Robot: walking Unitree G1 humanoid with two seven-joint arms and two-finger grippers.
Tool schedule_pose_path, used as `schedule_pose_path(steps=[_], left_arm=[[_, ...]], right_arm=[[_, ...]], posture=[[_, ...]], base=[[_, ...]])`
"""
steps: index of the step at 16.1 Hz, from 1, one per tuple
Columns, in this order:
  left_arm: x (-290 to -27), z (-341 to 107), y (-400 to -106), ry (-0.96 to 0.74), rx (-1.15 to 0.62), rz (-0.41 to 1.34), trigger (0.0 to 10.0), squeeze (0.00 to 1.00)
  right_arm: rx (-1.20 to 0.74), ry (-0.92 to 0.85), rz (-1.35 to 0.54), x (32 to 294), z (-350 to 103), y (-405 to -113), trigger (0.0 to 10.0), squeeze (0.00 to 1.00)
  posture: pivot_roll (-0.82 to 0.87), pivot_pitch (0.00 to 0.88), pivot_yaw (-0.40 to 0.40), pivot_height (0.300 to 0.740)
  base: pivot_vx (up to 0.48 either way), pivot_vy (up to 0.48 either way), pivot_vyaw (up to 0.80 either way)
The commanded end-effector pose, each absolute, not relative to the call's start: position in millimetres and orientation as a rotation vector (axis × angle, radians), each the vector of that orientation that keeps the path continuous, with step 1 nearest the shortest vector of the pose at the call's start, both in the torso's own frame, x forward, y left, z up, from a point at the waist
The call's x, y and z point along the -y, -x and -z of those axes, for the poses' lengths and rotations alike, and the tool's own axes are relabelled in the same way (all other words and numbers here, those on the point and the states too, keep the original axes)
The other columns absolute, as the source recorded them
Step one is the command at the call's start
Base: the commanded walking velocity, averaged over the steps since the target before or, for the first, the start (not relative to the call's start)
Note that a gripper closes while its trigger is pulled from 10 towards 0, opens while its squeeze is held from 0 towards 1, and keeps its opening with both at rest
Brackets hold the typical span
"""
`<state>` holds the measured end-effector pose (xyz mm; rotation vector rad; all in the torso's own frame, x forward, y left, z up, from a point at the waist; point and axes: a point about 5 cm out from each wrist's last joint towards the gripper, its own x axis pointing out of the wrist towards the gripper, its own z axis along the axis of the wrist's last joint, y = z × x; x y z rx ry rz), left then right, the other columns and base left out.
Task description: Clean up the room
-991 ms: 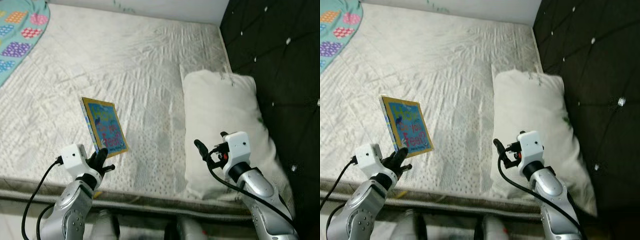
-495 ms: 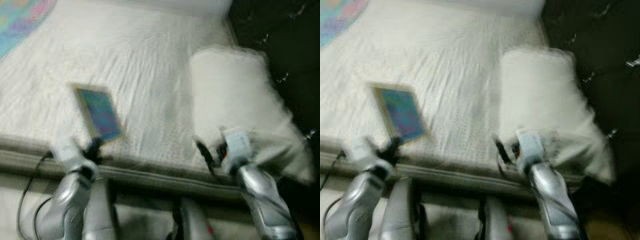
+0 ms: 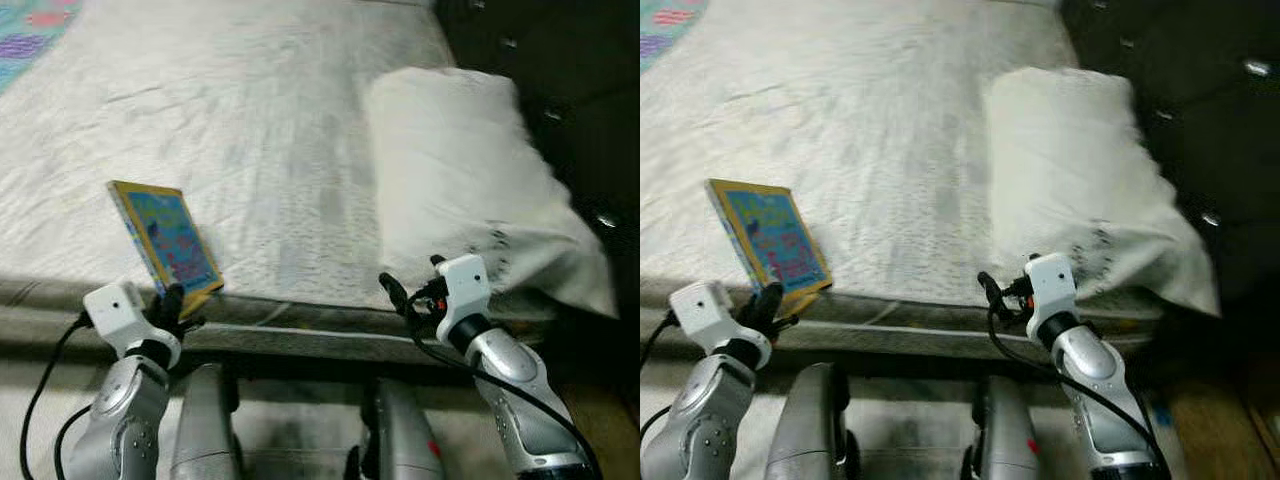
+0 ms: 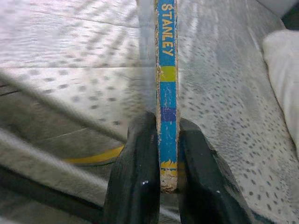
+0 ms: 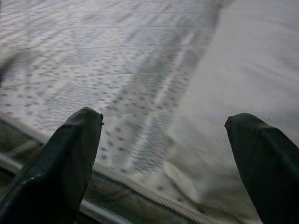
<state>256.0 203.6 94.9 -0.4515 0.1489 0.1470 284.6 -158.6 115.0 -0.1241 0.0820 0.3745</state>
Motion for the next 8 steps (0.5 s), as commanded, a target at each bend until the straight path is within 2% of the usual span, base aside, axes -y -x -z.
schedule_pose_path(steps=[1, 5, 6, 8], left_arm=[[-195.3, -96.6, -259.3, 0.456, -0.148, -0.116, 10.0, 0.00], [-196.3, -99.2, -262.4, 0.457, -0.140, -0.118, 10.0, 0.00], [-196.7, -100.6, -263.3, 0.461, -0.135, -0.118, 10.0, 0.00], [-195.0, -106.5, -266.1, 0.470, -0.128, -0.101, 10.0, 0.00]], right_arm=[[-0.095, 0.121, -0.359, 163.4, -112.6, -283.4, 10.0, 0.00], [-0.087, 0.116, -0.360, 162.0, -114.0, -285.2, 10.0, 0.00], [-0.082, 0.116, -0.356, 162.0, -114.7, -285.4, 10.0, 0.00], [-0.070, 0.119, -0.353, 161.2, -116.1, -285.7, 10.0, 0.00]], posture=[[-0.10, 0.198, -0.091, 0.581], [-0.10, 0.205, -0.091, 0.581], [-0.10, 0.205, -0.091, 0.581], [-0.09, 0.206, -0.090, 0.581]], base=[[0.000, 0.000, -0.80], [0.000, 0.000, -0.80], [0.000, 0.000, -0.40], [0.000, 0.000, 0.00]])
